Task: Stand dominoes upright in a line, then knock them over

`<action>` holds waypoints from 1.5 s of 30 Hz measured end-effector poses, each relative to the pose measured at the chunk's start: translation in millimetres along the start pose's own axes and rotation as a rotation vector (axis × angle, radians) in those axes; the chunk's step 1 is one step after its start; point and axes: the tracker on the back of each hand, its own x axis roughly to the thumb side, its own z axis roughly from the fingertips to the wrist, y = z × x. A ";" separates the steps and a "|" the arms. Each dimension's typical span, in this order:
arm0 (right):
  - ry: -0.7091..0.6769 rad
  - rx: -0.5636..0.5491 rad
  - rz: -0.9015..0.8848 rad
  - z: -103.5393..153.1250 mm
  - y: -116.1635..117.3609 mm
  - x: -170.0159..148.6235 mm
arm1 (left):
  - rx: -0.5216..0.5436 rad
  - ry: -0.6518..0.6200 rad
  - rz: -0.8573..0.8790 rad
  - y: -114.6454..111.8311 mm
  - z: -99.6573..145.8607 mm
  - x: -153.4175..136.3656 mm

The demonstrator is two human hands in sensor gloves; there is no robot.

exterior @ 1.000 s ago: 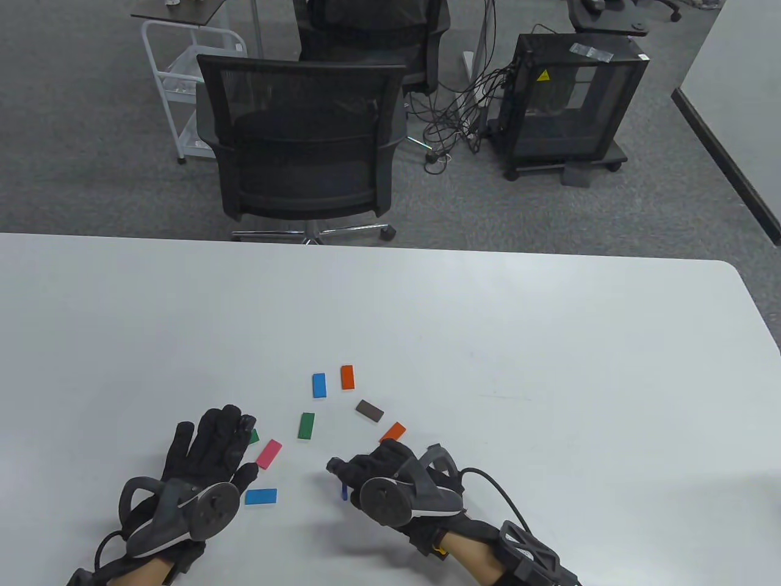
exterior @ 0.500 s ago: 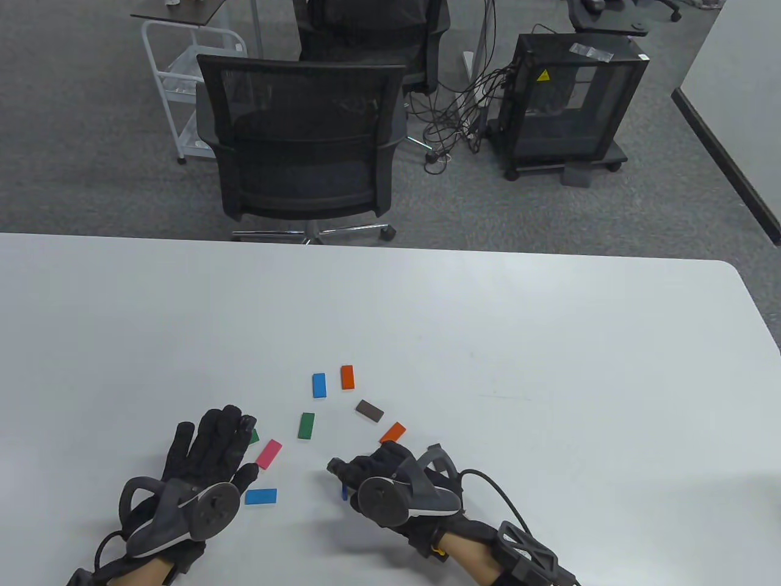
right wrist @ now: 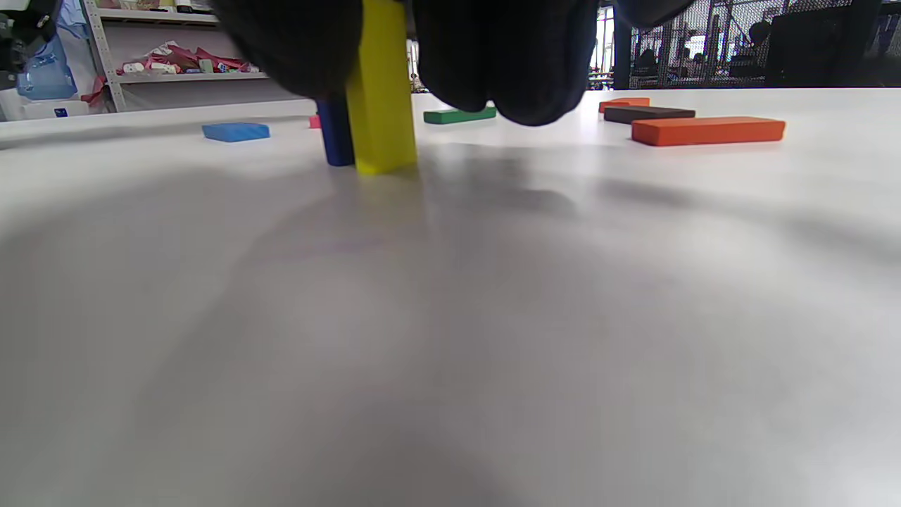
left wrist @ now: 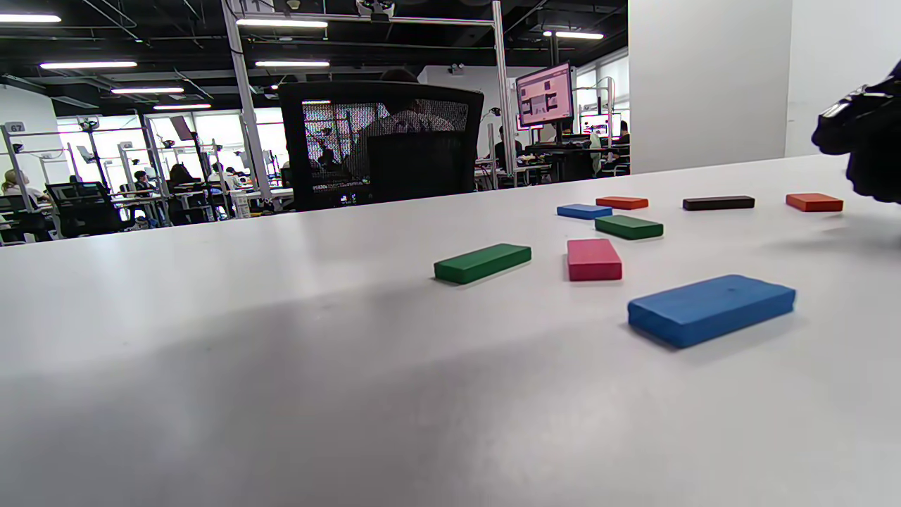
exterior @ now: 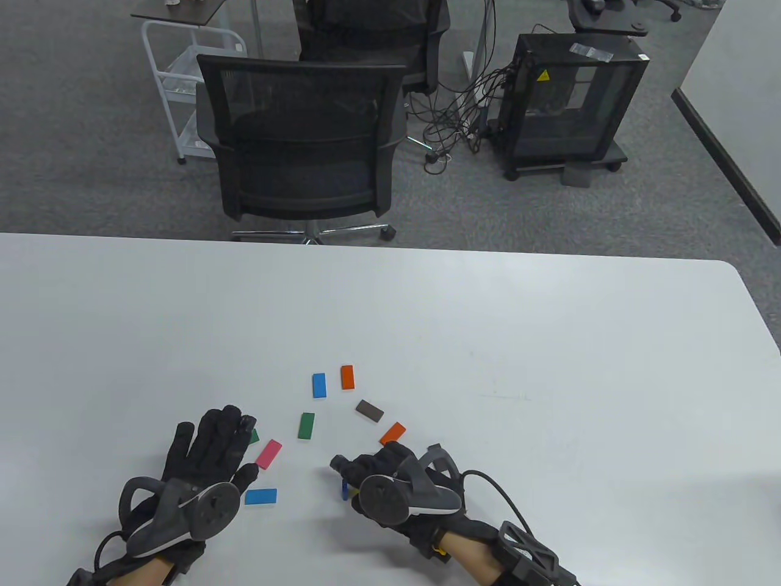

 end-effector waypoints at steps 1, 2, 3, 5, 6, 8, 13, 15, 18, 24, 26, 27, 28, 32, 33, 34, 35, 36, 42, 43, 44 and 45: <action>0.008 0.003 0.001 -0.2 -0.2 -1.0 | -0.003 0.001 0.000 0.2 0.2 0.0; 0.016 0.002 -0.002 -0.1 -0.5 -2.1 | -0.003 0.001 -0.001 0.2 0.2 0.0; 0.018 0.003 -0.004 -0.2 -0.7 -3.0 | -0.003 0.001 -0.001 0.3 0.2 0.1; 0.032 0.005 -0.015 -0.1 -1.4 -5.1 | -0.002 0.001 0.000 0.4 0.3 0.1; 0.034 0.007 -0.026 -0.3 -1.5 -6.3 | -0.003 0.001 0.000 0.3 0.2 0.1; 0.039 0.011 -0.034 -0.5 -1.4 -7.3 | -0.003 0.001 -0.001 0.3 0.2 0.1; 0.044 0.013 -0.033 -0.8 -1.3 -7.5 | -0.003 0.001 -0.001 0.4 0.1 0.1; 0.046 0.012 -0.031 -0.9 -1.2 -7.6 | -0.003 0.001 -0.001 0.4 0.1 0.1; 0.047 0.011 -0.033 -1.1 -1.1 -7.4 | -0.003 0.001 -0.001 0.4 0.1 0.1; 0.051 0.014 -0.029 -1.5 -0.8 -7.3 | -0.003 0.001 -0.001 0.4 0.1 0.1; 0.050 0.014 -0.029 -1.4 -0.8 -7.3 | -0.003 0.001 -0.001 0.4 0.1 0.1; 0.050 0.012 -0.029 -1.2 -0.8 -7.4 | -0.003 0.001 -0.001 0.4 0.1 0.1; 0.049 0.012 -0.028 -1.4 -0.7 -7.3 | -0.003 0.001 -0.001 0.4 0.1 0.1; 0.049 0.013 -0.025 -1.5 -0.6 -7.2 | -0.003 -0.001 -0.002 0.5 0.2 0.2; 0.049 0.012 -0.024 -1.5 -0.6 -7.1 | -0.003 -0.001 -0.003 0.5 0.2 0.2; 0.049 0.011 -0.023 -1.5 -0.6 -7.1 | -0.003 -0.001 -0.003 0.5 0.2 0.3; 0.049 0.011 -0.022 -1.5 -0.7 -7.1 | -0.003 -0.001 -0.003 0.5 0.2 0.4; 0.049 0.009 -0.022 -1.4 -0.7 -7.2 | -0.003 -0.001 -0.003 0.5 0.2 0.4; 0.052 -0.002 -0.013 1.2 -5.6 -8.2 | -0.001 -0.001 -0.003 0.8 0.3 0.6; 0.056 -0.006 -0.009 2.3 -7.4 -8.9 | 0.000 -0.001 -0.003 1.0 0.3 0.6; 0.067 -0.013 0.001 4.9 -11.3 -11.5 | 0.002 -0.001 -0.003 1.1 0.4 0.6; 0.076 -0.014 0.004 6.1 -13.1 -13.3 | 0.003 -0.001 -0.003 1.2 0.4 0.6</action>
